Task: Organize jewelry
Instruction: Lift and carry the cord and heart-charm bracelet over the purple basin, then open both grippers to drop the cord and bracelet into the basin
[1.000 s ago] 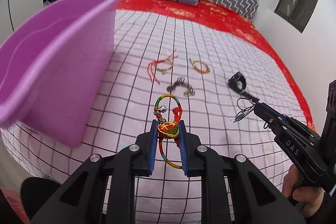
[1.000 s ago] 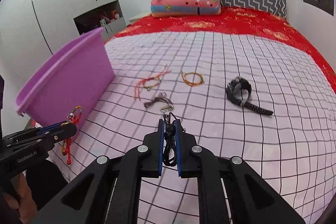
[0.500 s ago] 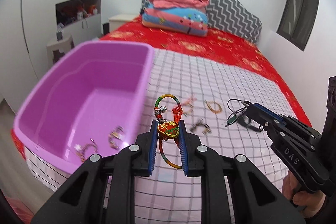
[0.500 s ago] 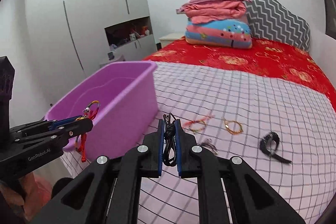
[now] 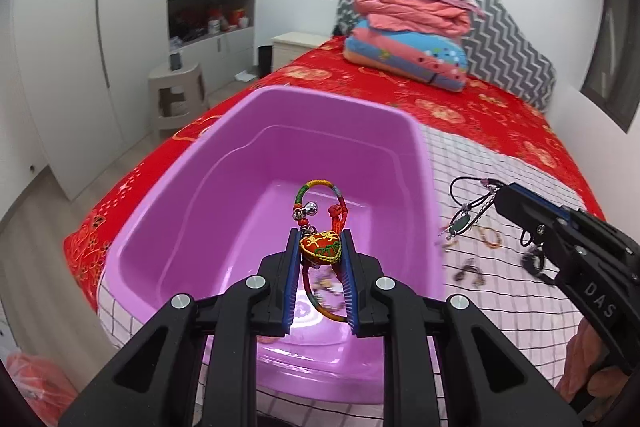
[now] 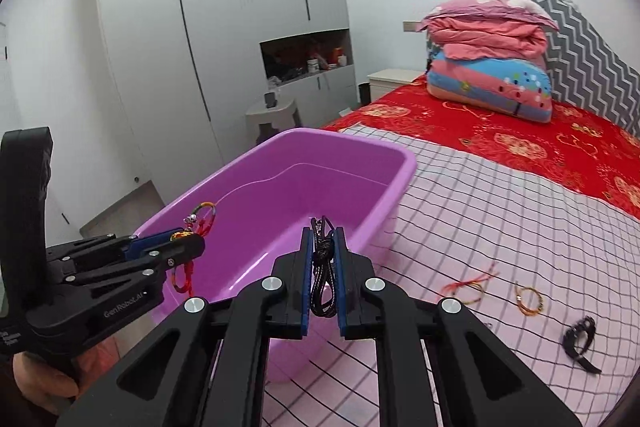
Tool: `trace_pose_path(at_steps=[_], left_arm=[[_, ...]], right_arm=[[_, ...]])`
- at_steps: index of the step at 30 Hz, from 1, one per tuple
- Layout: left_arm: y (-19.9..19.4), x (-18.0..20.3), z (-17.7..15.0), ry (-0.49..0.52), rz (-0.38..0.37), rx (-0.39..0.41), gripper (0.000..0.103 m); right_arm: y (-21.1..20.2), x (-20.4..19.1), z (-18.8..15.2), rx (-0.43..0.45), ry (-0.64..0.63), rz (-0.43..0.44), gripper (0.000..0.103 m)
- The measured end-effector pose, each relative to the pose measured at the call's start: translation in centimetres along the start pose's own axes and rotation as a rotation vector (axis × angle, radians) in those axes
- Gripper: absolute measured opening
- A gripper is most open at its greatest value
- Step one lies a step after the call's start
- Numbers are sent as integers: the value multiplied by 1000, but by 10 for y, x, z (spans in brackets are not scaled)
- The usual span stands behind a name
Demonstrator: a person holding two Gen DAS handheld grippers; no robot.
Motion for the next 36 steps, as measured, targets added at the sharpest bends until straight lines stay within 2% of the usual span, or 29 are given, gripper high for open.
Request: trace_pose_path(at_steps=[11,28,29,31,32,33,34,36], left_arm=[[30,-47,-7,-61,50,-48,20],[59,-62,-15,-96,92,-115,21],[58,-62,-15,-98,95,-115,24],[55,-63,-12,-96,107,-100,48],[50,-63,-11,-92,127,-77,73],[44,-64,-10,-97,142,-53,89],[38,-65,-9,-110,151,-25,90],[35,-68,-9,-120,155,-21,90]], right_arm=[[60,-28,1,-102,-36,26,10],[104,-27,-11,-198,-29,0,10],[104,-26,-11,-201,-27,-3,10],[104,-23,-11,-203,-18,-6,17],[102,-22,-10,-198,-16,-8,27],[101,-22,-9,-189,-16,-9,33],[99,-21,-8,-181,-18,-12,33],[97,-20,-8,-176,-21,-13,33]])
Point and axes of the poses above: each gripper's, at about its wrist camera, not at the fingertips, and y roughly the way its jaws point, x to its right, z to its top, the point moved 5 cm from there along y, roughly the way its jaws point, and after that the axes turned 1 degree about x, right-handed, at the moved point
